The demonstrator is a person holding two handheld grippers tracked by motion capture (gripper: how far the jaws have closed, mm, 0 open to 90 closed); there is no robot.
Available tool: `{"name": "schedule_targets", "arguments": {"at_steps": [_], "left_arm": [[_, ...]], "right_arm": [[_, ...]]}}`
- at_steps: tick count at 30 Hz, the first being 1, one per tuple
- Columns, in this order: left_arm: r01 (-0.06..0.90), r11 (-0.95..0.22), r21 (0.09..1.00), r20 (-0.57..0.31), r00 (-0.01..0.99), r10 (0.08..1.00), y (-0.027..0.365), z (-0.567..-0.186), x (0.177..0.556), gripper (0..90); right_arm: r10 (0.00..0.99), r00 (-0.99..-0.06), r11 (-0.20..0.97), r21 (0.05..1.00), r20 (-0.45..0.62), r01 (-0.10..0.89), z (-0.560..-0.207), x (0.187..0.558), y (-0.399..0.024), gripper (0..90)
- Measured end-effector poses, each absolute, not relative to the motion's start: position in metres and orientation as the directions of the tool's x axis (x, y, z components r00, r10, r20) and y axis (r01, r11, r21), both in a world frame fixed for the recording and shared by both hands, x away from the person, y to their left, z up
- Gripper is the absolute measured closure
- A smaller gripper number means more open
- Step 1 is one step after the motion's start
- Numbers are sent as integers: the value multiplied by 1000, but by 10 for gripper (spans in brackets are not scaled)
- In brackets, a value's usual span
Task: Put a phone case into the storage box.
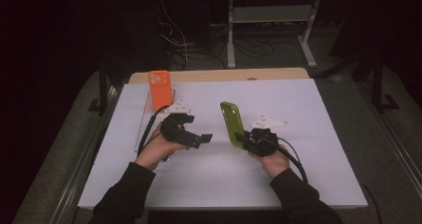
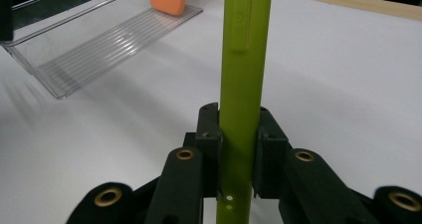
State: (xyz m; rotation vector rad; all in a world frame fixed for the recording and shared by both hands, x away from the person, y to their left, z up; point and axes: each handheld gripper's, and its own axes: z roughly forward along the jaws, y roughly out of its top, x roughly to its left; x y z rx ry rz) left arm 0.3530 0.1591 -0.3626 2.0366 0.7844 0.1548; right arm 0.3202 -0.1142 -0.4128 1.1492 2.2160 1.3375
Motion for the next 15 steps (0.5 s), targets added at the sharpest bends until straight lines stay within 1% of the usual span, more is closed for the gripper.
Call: {"name": "schedule_targets", "arguments": {"at_steps": [8,15], "left_arm": [[473,-312,824,-236,787,570,150,-347,366,0],[453,-311,836,-223,797,561,138,-344,372,0]], "right_arm": [[755,-643,247,855,125,456,-411,317,-107,754],[748,-652,245,860,126,447,-409,316,-103,754]]}}
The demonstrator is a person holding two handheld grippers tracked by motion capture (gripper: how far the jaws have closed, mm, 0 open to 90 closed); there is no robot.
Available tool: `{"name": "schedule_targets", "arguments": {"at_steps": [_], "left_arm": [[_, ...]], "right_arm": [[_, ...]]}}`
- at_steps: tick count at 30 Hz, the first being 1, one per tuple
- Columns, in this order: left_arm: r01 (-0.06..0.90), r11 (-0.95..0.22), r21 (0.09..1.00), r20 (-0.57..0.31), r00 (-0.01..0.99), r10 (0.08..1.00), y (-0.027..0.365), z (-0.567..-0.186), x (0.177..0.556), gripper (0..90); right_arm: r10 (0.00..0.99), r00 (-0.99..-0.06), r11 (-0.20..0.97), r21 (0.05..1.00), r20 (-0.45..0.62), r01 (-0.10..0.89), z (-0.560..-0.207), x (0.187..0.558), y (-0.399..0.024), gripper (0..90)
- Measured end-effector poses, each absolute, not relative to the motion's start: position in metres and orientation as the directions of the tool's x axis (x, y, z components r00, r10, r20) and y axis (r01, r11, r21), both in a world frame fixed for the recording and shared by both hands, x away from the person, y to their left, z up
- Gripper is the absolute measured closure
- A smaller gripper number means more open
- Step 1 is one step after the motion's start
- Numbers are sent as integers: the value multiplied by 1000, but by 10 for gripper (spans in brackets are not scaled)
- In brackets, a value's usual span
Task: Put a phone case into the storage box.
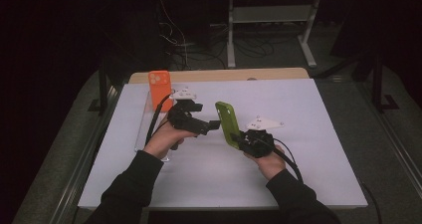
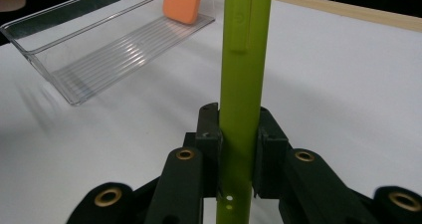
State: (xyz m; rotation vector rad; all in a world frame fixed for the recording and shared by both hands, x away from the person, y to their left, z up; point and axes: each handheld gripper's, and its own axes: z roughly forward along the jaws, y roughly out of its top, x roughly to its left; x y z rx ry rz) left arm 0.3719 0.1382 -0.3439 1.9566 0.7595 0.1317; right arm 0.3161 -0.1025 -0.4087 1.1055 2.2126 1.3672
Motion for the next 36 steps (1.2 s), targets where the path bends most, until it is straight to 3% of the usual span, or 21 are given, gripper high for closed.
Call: {"name": "schedule_targets", "arguments": {"at_steps": [36], "left_arm": [[474,-248,845,-263,772,578,108,-357,378,4]], "right_arm": [[716,-687,252,870,128,425,-407,308,-85,754]]}}
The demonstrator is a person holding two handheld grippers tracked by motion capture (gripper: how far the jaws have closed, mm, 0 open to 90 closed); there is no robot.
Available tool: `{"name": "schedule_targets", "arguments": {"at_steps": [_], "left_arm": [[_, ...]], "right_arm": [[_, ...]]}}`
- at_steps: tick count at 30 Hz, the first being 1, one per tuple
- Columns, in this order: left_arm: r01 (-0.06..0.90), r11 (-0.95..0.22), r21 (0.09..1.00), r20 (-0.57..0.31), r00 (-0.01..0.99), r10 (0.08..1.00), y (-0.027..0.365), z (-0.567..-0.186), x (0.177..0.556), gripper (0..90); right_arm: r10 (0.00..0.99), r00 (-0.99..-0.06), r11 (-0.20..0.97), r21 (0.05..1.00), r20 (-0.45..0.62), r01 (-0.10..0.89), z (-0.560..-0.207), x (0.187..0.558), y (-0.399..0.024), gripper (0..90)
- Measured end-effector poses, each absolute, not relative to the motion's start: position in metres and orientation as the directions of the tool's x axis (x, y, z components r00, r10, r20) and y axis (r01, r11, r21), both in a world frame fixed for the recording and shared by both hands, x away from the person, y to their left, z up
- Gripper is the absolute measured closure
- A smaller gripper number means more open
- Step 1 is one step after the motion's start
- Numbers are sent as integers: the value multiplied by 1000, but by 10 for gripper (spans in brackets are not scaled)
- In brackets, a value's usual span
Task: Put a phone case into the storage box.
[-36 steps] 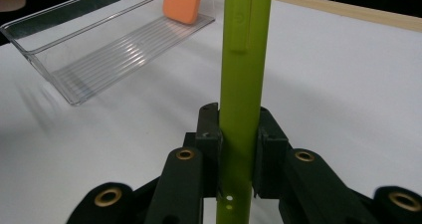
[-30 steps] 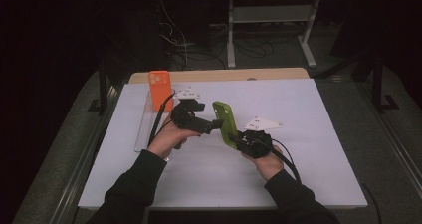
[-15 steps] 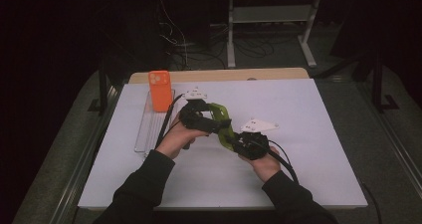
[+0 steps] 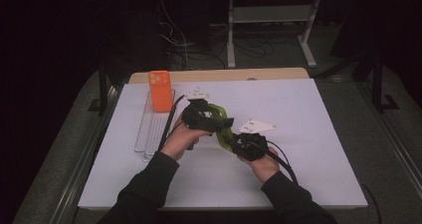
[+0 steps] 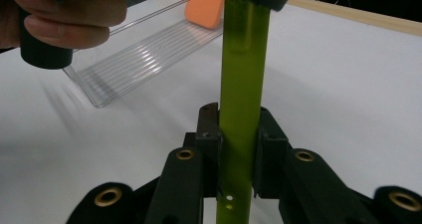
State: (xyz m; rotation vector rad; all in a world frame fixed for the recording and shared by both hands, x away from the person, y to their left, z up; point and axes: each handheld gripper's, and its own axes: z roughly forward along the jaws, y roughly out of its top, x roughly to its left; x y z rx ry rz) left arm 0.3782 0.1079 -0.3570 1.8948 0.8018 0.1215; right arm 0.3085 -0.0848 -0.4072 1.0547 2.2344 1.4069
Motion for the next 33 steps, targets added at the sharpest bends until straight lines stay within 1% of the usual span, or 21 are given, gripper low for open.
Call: {"name": "schedule_targets", "arguments": {"at_steps": [2,3,6,8,15,19,21,23,26,29,33], "left_arm": [[465,-245,851,-248,766,594,109,-356,377,57],[468,-234,852,-258,765,590,110,-356,377,72],[462,-234,855,-253,767,590,110,-355,376,84],[459,-232,857,-252,768,589,111,-355,376,120],[448,-237,862,-247,779,576,112,-354,376,138],[459,-246,854,-259,785,563,114,-354,378,144],[458,-246,854,-262,788,558,115,-353,379,147],[453,-247,856,-256,788,560,117,-350,380,148],[448,-250,858,-251,792,557,121,-344,383,148],[442,-253,860,-238,788,567,125,-335,386,148],[431,-261,864,-220,789,574,134,-322,390,148]], "right_arm": [[714,-689,256,869,126,424,-408,308,-84,754],[714,-687,254,865,133,432,-408,308,-84,754],[713,-690,261,864,127,430,-409,308,-82,754],[712,-690,265,862,126,431,-410,308,-82,754],[712,-691,272,859,124,434,-411,307,-80,753],[712,-692,278,856,121,435,-411,307,-80,746],[709,-694,280,855,123,437,-410,307,-80,701],[706,-698,292,849,120,440,-409,308,-81,597],[705,-699,305,837,122,454,-409,308,-88,517],[705,-700,324,825,116,463,-408,309,-100,405],[712,-690,331,804,130,493,-408,309,-115,309]]}}
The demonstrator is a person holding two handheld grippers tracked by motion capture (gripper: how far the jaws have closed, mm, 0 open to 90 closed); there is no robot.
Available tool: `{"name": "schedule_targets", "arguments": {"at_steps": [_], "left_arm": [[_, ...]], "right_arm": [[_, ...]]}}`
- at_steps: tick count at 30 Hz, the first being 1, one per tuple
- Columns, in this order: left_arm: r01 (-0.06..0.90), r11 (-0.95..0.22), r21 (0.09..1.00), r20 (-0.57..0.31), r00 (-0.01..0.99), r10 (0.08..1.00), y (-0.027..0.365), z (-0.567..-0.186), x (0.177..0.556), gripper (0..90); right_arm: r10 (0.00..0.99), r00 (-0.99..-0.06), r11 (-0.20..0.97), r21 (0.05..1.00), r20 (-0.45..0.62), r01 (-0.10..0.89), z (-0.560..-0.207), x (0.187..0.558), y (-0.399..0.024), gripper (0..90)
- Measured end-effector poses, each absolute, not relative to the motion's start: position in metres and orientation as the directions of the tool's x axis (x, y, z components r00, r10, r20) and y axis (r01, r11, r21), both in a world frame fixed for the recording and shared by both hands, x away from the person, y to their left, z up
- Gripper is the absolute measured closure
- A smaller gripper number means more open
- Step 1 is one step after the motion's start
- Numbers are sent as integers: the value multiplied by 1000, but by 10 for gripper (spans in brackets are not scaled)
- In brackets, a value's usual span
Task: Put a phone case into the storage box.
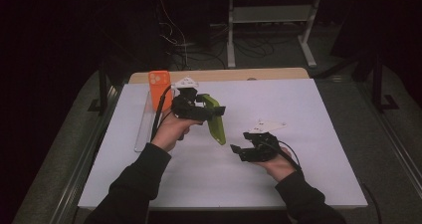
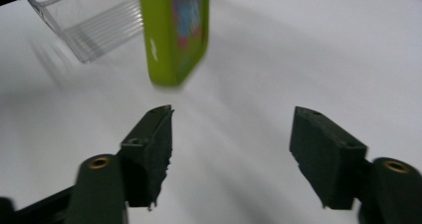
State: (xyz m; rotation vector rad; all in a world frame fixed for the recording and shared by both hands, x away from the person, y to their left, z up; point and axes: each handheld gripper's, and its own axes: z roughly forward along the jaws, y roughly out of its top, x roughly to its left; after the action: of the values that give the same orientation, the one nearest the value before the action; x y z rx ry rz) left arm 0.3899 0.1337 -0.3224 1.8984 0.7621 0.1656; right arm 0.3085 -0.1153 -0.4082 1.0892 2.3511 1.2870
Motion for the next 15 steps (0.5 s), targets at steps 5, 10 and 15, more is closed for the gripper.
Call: {"name": "schedule_targets", "arguments": {"at_steps": [5,10,15], "left_arm": [[428,-268,863,-198,775,600,144,-307,394,148],[411,-280,868,-163,767,621,155,-294,399,148],[408,-261,875,-150,740,656,169,-285,402,148]], "right_arm": [[703,-696,339,789,150,512,-413,306,-138,198],[714,-689,349,791,123,503,-418,300,-158,126],[711,-693,359,785,120,505,-422,296,-173,15]]}}
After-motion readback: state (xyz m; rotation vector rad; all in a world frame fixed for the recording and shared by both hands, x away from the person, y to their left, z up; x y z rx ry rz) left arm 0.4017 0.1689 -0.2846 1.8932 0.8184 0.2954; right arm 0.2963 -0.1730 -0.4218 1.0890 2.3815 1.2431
